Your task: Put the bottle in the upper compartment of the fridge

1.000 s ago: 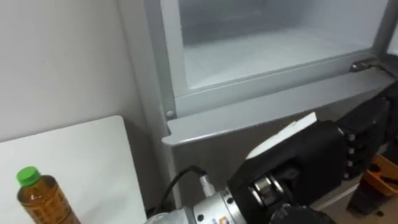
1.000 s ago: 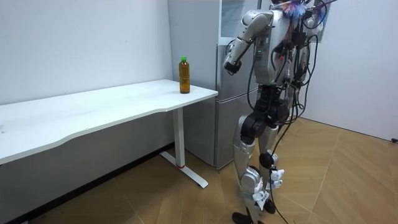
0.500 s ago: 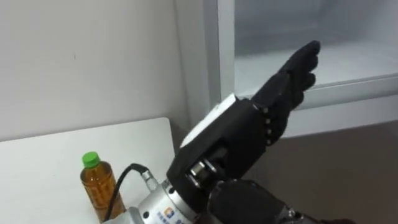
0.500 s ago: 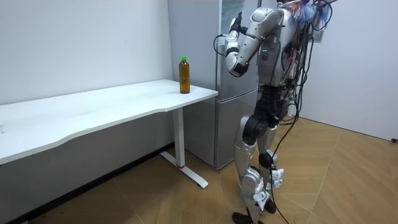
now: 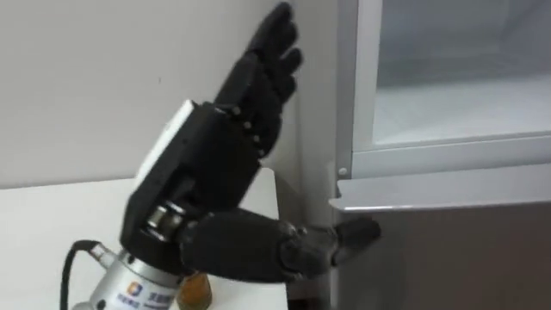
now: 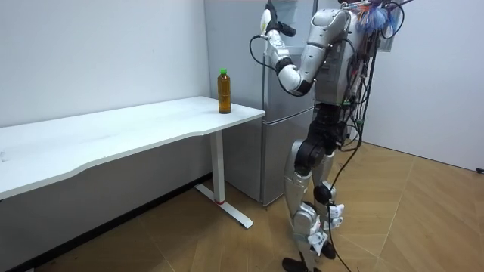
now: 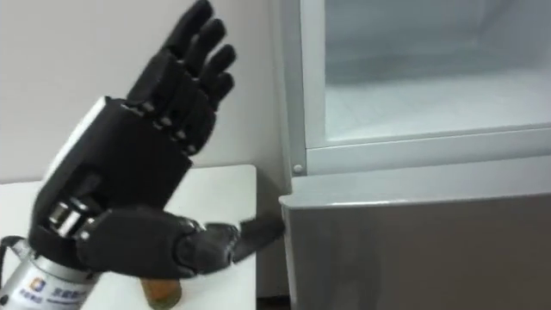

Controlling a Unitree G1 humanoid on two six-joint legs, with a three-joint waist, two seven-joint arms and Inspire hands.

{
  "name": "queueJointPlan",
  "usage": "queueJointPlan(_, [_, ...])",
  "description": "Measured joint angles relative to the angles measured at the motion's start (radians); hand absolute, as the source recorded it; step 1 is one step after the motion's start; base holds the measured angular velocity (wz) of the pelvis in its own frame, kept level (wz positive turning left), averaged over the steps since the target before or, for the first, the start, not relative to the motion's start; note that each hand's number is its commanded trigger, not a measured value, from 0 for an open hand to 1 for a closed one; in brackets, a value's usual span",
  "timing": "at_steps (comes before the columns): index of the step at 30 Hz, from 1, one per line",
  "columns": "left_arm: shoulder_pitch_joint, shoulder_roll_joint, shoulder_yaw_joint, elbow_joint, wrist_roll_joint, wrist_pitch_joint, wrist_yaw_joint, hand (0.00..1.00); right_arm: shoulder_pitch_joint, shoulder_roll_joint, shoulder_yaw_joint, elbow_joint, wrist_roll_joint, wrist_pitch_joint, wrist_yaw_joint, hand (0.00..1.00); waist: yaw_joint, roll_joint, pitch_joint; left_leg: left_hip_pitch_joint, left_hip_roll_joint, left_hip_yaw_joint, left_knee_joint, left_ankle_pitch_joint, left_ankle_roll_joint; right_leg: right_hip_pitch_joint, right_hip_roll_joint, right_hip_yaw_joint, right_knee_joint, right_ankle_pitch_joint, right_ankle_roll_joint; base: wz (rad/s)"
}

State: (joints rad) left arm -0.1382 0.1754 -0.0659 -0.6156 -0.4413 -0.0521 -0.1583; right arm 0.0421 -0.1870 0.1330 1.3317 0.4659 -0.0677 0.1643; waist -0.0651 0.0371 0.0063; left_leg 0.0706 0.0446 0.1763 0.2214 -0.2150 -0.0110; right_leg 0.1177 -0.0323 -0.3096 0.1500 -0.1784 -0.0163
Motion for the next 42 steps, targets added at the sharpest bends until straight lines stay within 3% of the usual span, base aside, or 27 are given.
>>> queueJointPlan(5, [0.017, -0.001, 0.096, -0.015, 0.0, -0.05, 0.052, 0.0, 0.023, 0.005, -0.042, -0.002, -0.01, -0.007, 0.012, 0.0, 0.026, -0.005, -0.0041, 0.012, -0.007, -0.027, 0.0, 0.0, 0.0, 0.009, -0.003, 0.001, 0.001, -0.005, 0.003, 0.07])
queueJointPlan(10, [0.093, -0.003, 0.205, -0.012, 0.035, -0.084, 0.132, 0.0, 0.064, 0.02, -0.118, -0.011, -0.015, -0.02, 0.016, 0.0, 0.045, -0.009, -0.0056, 0.029, -0.008, -0.034, 0.001, 0.0, 0.0, 0.03, -0.002, -0.002, 0.002, -0.013, 0.001, 0.04])
queueJointPlan(16, [0.218, -0.002, 0.31, -0.001, 0.061, -0.084, 0.23, 0.0, 0.076, 0.021, -0.139, -0.016, -0.009, -0.021, 0.01, 0.0, 0.052, 0.0, -0.0055, 0.029, -0.011, -0.048, 0.003, 0.0, 0.0, 0.039, -0.002, -0.006, 0.0, -0.016, 0.001, 0.07])
queueJointPlan(20, [0.227, -0.002, 0.372, 0.003, 0.062, -0.085, 0.28, 0.0, 0.085, 0.023, -0.163, -0.013, -0.005, -0.018, 0.009, 0.0, 0.072, 0.003, -0.002, 0.029, -0.013, -0.052, 0.007, 0.0, 0.0, 0.04, -0.003, -0.01, 0.001, -0.017, 0.002, 0.05])
queueJointPlan(24, [0.274, -0.002, 0.453, 0.056, 0.062, -0.084, 0.305, 0.0, 0.107, 0.023, -0.219, -0.016, -0.013, -0.016, 0.01, 0.0, 0.096, 0.016, -0.0041, 0.029, -0.016, -0.059, 0.004, 0.0, 0.0, 0.04, -0.004, -0.008, 0.001, -0.018, 0.002, 0.02])
queueJointPlan(27, [0.313, -0.003, 0.502, 0.097, 0.062, -0.078, 0.33, 0.0, 0.114, 0.025, -0.234, -0.03, -0.014, -0.002, 0.012, 0.0, 0.102, 0.013, -0.0035, 0.026, -0.02, -0.079, 0.004, 0.0, 0.0, 0.04, -0.007, -0.017, 0.002, -0.028, 0.004, 0.12])
queueJointPlan(30, [0.318, -0.003, 0.515, 0.162, 0.063, -0.077, 0.358, 0.0, 0.113, 0.022, -0.234, -0.039, -0.035, 0.009, 0.012, 0.0, 0.12, 0.007, -0.0052, 0.028, -0.024, -0.088, 0.0, 0.0, 0.0, 0.04, -0.011, -0.024, 0.008, -0.036, 0.006, 0.09])
queueJointPlan(38, [0.367, -0.013, 0.512, 0.287, 0.061, -0.014, 0.433, 0.0, 0.115, 0.022, -0.233, -0.092, -0.042, 0.074, 0.011, 0.0, 0.134, 0.006, -0.0064, 0.027, -0.028, -0.097, -0.001, 0.0, 0.0, 0.04, -0.013, -0.018, 0.018, -0.039, 0.006, 0.01])
queueJointPlan(42, [0.379, -0.039, 0.512, 0.385, 0.06, -0.005, 0.458, 0.0, 0.114, 0.022, -0.234, -0.093, -0.044, 0.084, 0.011, 0.0, 0.133, 0.003, -0.0056, 0.028, -0.03, -0.098, -0.001, 0.0, 0.0, 0.041, -0.015, -0.017, 0.02, -0.04, 0.007, 0.01])
